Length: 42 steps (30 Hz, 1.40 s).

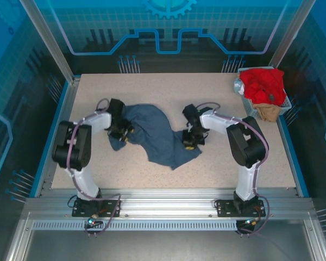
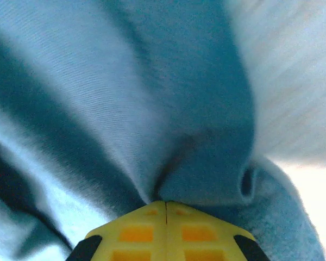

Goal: Fold and stack the t-shirts

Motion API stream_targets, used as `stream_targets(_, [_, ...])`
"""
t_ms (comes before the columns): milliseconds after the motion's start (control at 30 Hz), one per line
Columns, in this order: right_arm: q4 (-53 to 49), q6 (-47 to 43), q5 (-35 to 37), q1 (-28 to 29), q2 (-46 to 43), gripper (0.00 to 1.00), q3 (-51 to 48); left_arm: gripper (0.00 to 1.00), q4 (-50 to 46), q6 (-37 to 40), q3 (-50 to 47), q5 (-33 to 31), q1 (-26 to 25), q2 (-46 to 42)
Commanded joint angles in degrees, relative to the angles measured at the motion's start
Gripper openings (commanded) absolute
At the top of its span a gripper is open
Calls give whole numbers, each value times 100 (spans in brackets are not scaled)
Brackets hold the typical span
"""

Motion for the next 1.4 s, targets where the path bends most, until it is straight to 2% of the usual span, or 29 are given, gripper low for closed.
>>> stream_targets(0, [194, 173, -1062, 655, -239, 1, -172, 38, -414, 919, 1116, -38, 467, 778])
stream_targets(67, [442, 135, -1505, 971, -267, 1, 20, 38, -498, 1143, 1813, -32, 636, 1109])
stream_targets(167, [925, -26, -1796, 1098, -477, 13, 324, 44, -408, 1426, 2587, -76, 726, 1221])
stream_targets(233, [1141, -27, -1561, 908, -757, 22, 378, 52, -258, 1683, 2755, -301, 605, 924])
stream_targets(300, [1258, 89, -1352, 479, -926, 29, 365, 58, -338, 2003, 2722, -638, 377, 456])
stream_targets(367, [1276, 143, -1161, 97, -922, 30, 420, 62, -435, 2149, 2351, -821, 132, -78])
stream_targets(533, [1093, 217, -1042, -460, -152, 38, 1240, 62, -901, 1597, 549, -653, -596, -1484])
stream_targets(700, [1096, 352, -1132, -407, 1018, 45, 2546, 61, -1181, 1381, -692, -334, -1599, -2280])
stream_targets(867, [940, 617, -1256, -165, 2132, 47, 3667, 60, -1000, 1234, -1148, -265, -1932, -2177])
stream_targets(933, [924, 734, -1339, -90, 2493, 46, 3970, 56, -949, 1186, -1213, -335, -1941, -1973])
stream_targets(1033, [986, 899, -1325, 26, 2804, 43, 4314, 44, -965, 1116, -1295, -590, -1934, -1757])
stream_targets(1067, [1048, 962, -1313, 53, 2873, 37, 4381, 35, -958, 1104, -1352, -722, -1933, -1756])
stream_targets(1167, [972, 1078, -1097, 54, 2891, 2, 4438, 13, -1054, 1144, -1438, -1177, -1908, -1852])
stream_targets(1200, [946, 1094, -884, 48, 2721, 0, 4313, 7, -1058, 1192, -1460, -1264, -1879, -1900])
stream_targets(1267, [1113, 1087, -480, -8, 2137, 0, 3837, 0, -1058, 1293, -1457, -1320, -1823, -1969])
stream_targets(1367, [1188, 967, 51, -106, 1118, 0, 3142, 0, -990, 1514, -1386, -1345, -1791, -2015])
